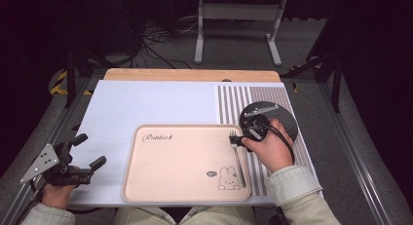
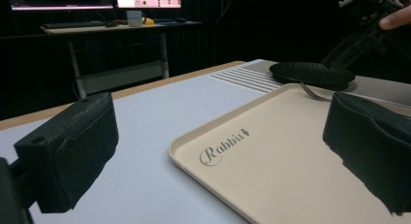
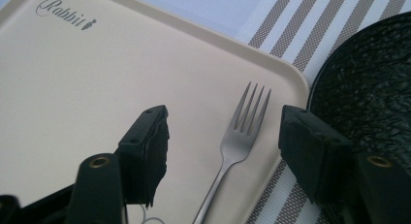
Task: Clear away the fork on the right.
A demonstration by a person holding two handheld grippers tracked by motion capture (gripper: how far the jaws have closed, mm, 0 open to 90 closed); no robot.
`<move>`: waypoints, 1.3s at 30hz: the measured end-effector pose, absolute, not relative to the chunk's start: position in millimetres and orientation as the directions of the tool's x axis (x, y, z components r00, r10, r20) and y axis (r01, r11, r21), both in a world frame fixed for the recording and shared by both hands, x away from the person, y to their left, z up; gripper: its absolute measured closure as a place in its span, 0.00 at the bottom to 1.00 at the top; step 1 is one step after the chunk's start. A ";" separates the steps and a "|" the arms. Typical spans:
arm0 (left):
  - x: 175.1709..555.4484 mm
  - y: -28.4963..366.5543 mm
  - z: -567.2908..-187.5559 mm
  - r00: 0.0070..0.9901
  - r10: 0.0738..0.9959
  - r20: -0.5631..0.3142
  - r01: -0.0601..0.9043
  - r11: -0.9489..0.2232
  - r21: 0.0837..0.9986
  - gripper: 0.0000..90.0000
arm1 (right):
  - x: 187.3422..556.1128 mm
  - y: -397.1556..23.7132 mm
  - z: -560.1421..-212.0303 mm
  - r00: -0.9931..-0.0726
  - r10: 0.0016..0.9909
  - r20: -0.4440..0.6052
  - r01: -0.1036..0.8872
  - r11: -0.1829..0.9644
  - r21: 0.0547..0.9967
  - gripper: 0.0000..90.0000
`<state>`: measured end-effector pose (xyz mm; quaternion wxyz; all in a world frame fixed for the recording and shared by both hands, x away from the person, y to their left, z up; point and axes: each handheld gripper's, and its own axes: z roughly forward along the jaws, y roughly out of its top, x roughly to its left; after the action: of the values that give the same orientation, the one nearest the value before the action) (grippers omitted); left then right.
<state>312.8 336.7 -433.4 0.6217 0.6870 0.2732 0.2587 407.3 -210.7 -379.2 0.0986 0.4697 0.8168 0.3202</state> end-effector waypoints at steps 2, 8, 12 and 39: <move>312.9 336.7 -433.4 0.717 0.697 0.016 0.053 -0.077 0.996 0.00 | 405.5 -211.3 -376.4 -0.548 0.827 0.125 0.687 0.359 0.632 0.38; 312.7 336.9 -433.3 0.716 0.698 0.015 0.053 -0.076 0.996 0.00 | 401.4 -212.8 -368.8 -0.624 0.780 0.054 0.577 0.413 0.705 0.32; 312.6 336.7 -433.3 0.716 0.697 0.017 0.052 -0.078 0.996 0.00 | 398.4 -212.4 -364.9 -0.655 0.755 0.030 0.512 0.415 0.752 0.30; 311.8 336.6 -432.9 0.711 0.703 0.017 0.044 -0.069 0.997 0.00 | 367.6 -259.4 -349.4 -0.702 0.697 -0.143 0.116 0.310 0.944 0.20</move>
<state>311.8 336.6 -432.9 0.6250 0.6819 0.2737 0.2635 367.6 -259.4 -349.4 0.2780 0.2674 0.7599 0.5232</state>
